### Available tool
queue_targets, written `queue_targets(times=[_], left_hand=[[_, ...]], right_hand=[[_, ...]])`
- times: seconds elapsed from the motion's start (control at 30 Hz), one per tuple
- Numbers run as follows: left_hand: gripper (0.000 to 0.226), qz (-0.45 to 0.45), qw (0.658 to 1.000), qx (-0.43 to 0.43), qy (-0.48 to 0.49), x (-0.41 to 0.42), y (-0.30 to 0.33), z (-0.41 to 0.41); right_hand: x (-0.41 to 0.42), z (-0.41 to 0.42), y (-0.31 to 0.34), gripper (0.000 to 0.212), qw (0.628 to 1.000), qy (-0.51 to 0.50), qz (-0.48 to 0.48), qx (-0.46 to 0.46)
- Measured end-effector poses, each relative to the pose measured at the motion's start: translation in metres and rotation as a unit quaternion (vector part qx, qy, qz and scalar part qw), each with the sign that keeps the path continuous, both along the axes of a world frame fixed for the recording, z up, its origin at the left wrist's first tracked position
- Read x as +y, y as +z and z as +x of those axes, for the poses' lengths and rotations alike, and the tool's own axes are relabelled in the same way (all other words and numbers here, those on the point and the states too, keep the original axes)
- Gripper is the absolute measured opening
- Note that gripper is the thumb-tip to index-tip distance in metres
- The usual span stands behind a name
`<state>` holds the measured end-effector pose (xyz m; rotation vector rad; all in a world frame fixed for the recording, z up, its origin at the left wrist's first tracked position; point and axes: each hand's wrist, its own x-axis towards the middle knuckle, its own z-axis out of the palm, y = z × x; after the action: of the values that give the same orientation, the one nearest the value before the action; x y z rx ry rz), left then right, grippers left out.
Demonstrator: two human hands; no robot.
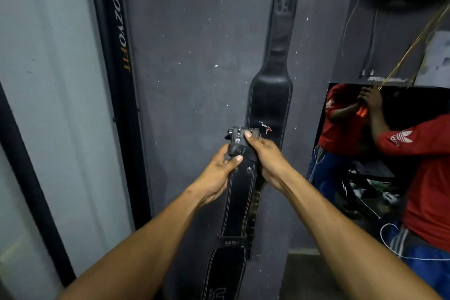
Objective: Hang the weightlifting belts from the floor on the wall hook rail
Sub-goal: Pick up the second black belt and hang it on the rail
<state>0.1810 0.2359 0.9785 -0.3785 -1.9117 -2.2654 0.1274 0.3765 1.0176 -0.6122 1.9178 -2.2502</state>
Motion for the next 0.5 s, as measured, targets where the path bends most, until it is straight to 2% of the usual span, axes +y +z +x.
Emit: queue_targets(times=[0.1,0.17,0.3,0.37,0.43,0.5], left_hand=[[0.038,-0.001,1.000,0.007,-0.011,-0.001,0.007,0.007],[0.046,-0.030,0.999,-0.005,-0.035,-0.006,0.004,0.012],[0.079,-0.207,0.971,-0.108,-0.047,-0.024,-0.042,0.030],[0.066,-0.239,0.961,-0.125,-0.059,-0.025,-0.076,0.034],[0.049,-0.221,0.964,-0.134,-0.059,-0.016,-0.094,0.036],[0.061,-0.196,0.968,-0.144,-0.064,-0.008,-0.105,0.034]], right_hand=[[-0.006,0.006,0.004,0.026,0.996,-0.040,-0.030,0.079],[-0.010,0.008,0.011,0.021,0.992,-0.059,-0.062,0.096],[-0.007,0.001,0.030,0.018,0.988,-0.066,-0.095,0.098],[-0.005,-0.004,0.035,0.023,0.989,-0.067,-0.094,0.097],[-0.006,-0.006,0.036,0.028,0.989,-0.060,-0.088,0.098],[-0.007,-0.007,0.038,0.025,0.989,-0.056,-0.092,0.099]])
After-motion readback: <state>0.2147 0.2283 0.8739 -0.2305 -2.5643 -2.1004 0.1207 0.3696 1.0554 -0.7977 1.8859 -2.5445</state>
